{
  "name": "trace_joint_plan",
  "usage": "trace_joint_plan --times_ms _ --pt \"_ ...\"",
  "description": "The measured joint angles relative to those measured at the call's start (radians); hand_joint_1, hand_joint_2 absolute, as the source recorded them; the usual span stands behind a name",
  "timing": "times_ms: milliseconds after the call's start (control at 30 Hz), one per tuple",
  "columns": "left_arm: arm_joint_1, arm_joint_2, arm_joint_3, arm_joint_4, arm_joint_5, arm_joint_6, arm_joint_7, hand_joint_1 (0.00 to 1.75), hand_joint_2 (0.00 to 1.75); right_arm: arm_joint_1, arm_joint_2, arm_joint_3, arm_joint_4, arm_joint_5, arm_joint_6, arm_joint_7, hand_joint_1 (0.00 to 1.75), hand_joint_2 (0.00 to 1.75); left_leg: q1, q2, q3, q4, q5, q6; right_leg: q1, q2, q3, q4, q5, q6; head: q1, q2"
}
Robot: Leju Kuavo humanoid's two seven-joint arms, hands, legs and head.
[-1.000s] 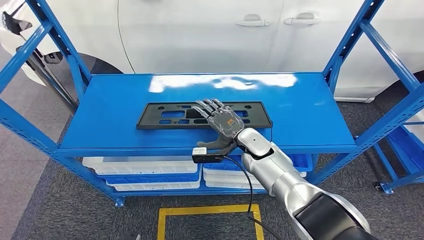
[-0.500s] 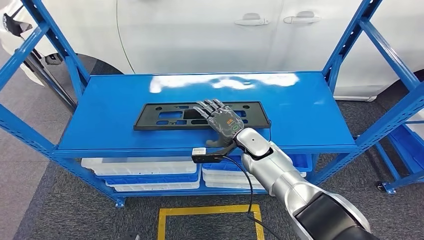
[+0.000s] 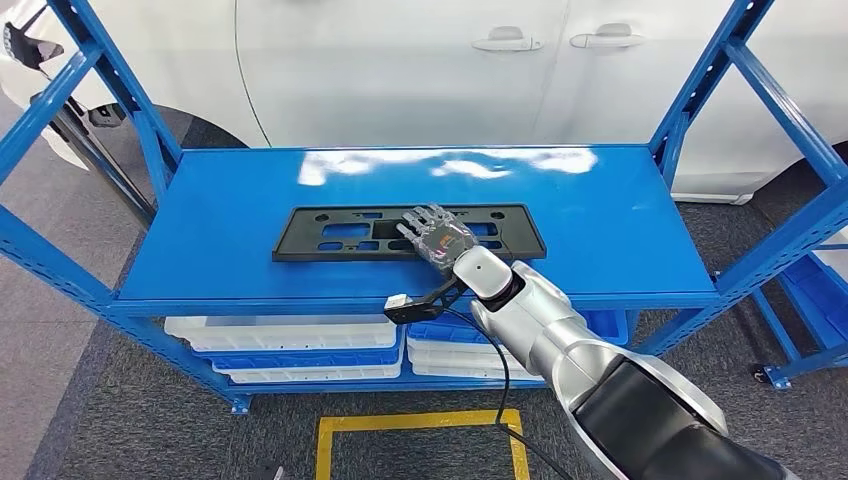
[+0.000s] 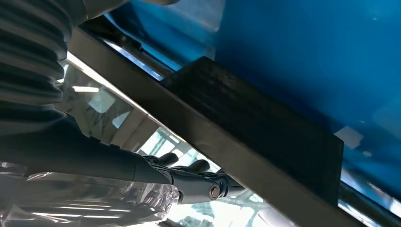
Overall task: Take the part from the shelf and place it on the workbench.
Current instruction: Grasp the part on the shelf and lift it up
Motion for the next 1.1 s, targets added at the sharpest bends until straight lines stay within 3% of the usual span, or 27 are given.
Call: trace_joint_plan --times_ms 67,167,200,233,267,333,400,500,567,667,700,733,767,833,900,1033,1100 --pt "-0.001 -0.002 0.0 0.0 -0.004 0.0 0.0 0.0 0.0 -0.015 0.003 0.006 0.016 0.0 0.012 0.007 0.0 1.75 0.004 0.001 0.003 -0.006 0.004 0.012 -0.002 0.0 -0.023 0.052 -0.035 0.009 0.0 0.0" --pt "-0.001 -0.004 0.0 0.0 -0.006 -0.001 0.002 0.0 0.0 -0.021 0.003 0.012 0.04 0.0 0.021 0.01 0.0 1.75 0.004 0.002 0.003 -0.007 0.004 0.02 -0.005 -0.001 -0.117 0.245 -0.12 0.017 0.0 0.0" --pt "0.0 -0.004 0.0 0.0 -0.007 -0.002 0.002 0.0 0.0 -0.021 0.003 0.013 0.047 -0.001 0.025 0.011 0.0 1.75 0.004 0.002 0.003 -0.006 0.003 0.02 -0.006 -0.001 -0.139 0.285 -0.127 0.018 0.0 0.0" --pt "0.0 -0.004 0.0 0.0 -0.008 -0.003 0.004 0.0 0.0 -0.022 0.003 0.014 0.053 -0.001 0.029 0.012 0.0 1.75 0.004 0.001 0.003 -0.005 0.002 0.019 -0.007 -0.001 -0.14 0.284 -0.113 0.018 0.0 0.0" --pt "0.0 -0.005 0.0 0.0 -0.011 -0.005 0.005 0.0 0.0 -0.024 0.003 0.014 0.056 -0.001 0.031 0.012 0.09 1.75 0.004 0.001 0.005 -0.004 0.001 0.017 -0.008 -0.001 -0.122 0.242 -0.083 0.017 0.0 0.0" --pt "-0.001 -0.006 0.0 0.0 -0.015 -0.008 0.006 0.0 0.0 -0.028 0.003 0.014 0.061 -0.002 0.033 0.014 0.9 1.75 0.002 0.0 0.007 0.0 -0.004 0.011 -0.008 -0.002 -0.053 0.099 -0.018 0.012 0.0 0.0" --pt "-0.004 -0.006 0.0 0.0 -0.02 -0.011 0.008 0.0 0.0 -0.03 0.004 0.014 0.066 -0.002 0.035 0.016 1.66 1.75 -0.001 -0.001 0.006 0.005 -0.009 0.002 -0.005 -0.002 -0.012 0.013 0.007 0.003 0.0 0.0" --pt "-0.006 -0.007 0.0 0.0 -0.025 -0.013 0.009 0.0 0.0 -0.031 0.006 0.016 0.072 -0.002 0.036 0.02 1.71 1.75 0.0 0.0 0.007 0.006 -0.014 -0.015 -0.003 0.0 -0.008 0.001 0.008 -0.012 0.0 0.0" --pt "-0.008 -0.008 -0.001 0.0 -0.026 -0.014 0.008 0.0 0.0 -0.032 0.007 0.018 0.075 -0.002 0.036 0.02 1.72 1.75 0.002 0.001 -0.008 0.045 -0.042 -0.027 -0.007 -0.001 -0.004 -0.006 0.011 -0.022 0.0 0.0" --pt "-0.01 -0.008 -0.001 0.0 -0.027 -0.014 0.008 0.0 0.0 -0.032 0.008 0.022 0.08 -0.001 0.033 0.015 1.74 1.75 0.007 0.002 -0.097 0.232 -0.13 -0.041 -0.008 -0.002 -0.002 -0.008 0.01 -0.03 0.0 0.0" --pt "-0.01 -0.008 -0.001 0.0 -0.027 -0.014 0.008 0.0 0.0 -0.032 0.008 0.022 0.082 -0.001 0.031 0.015 1.75 1.75 0.007 0.002 -0.122 0.28 -0.142 -0.043 -0.007 -0.002 -0.001 -0.008 0.009 -0.031 0.0 0.0" --pt "-0.01 -0.008 -0.001 0.0 -0.027 -0.014 0.008 0.0 0.0 -0.032 0.008 0.023 0.083 -0.001 0.03 0.014 1.75 1.75 0.007 0.002 -0.129 0.292 -0.134 -0.044 -0.007 -0.002 0.0 -0.007 0.008 -0.031 0.0 0.0" --pt "-0.01 -0.008 -0.001 0.0 -0.027 -0.014 0.008 0.0 0.0 -0.032 0.008 0.024 0.083 -0.001 0.028 0.013 1.75 1.75 0.007 0.002 -0.117 0.261 -0.108 -0.043 -0.007 -0.002 0.002 -0.007 0.007 -0.03 0.0 0.0" --pt "-0.011 -0.008 0.0 0.0 -0.027 -0.013 0.007 0.0 0.0 -0.033 0.008 0.025 0.084 0.0 0.022 0.009 1.75 1.75 0.006 0.002 -0.05 0.12 -0.037 -0.036 -0.006 -0.001 0.008 -0.007 0.004 -0.026 0.0 0.0" --pt "-0.011 -0.008 0.0 0.0 -0.027 -0.013 0.006 0.0 0.0 -0.034 0.008 0.026 0.084 0.0 0.013 0.003 1.75 1.75 0.002 0.001 0.0 0.017 -0.004 -0.023 -0.003 0.0 0.008 -0.005 0.002 -0.018 0.0 0.0" --pt "-0.011 -0.008 0.0 0.0 -0.027 -0.013 0.006 0.0 0.0 -0.036 0.008 0.027 0.085 0.001 0.002 -0.003 1.75 1.75 0.002 0.002 0.009 -0.006 -0.001 0.0 -0.004 0.001 0.003 0.004 -0.006 0.003 0.0 0.0" --pt "-0.013 -0.009 0.0 0.0 -0.027 -0.013 0.005 0.0 0.0 -0.038 0.008 0.028 0.086 0.002 -0.003 -0.005 1.75 1.75 0.006 0.004 0.012 -0.013 0.004 0.011 -0.006 0.0 -0.028 0.074 -0.05 0.012 0.0 0.0"
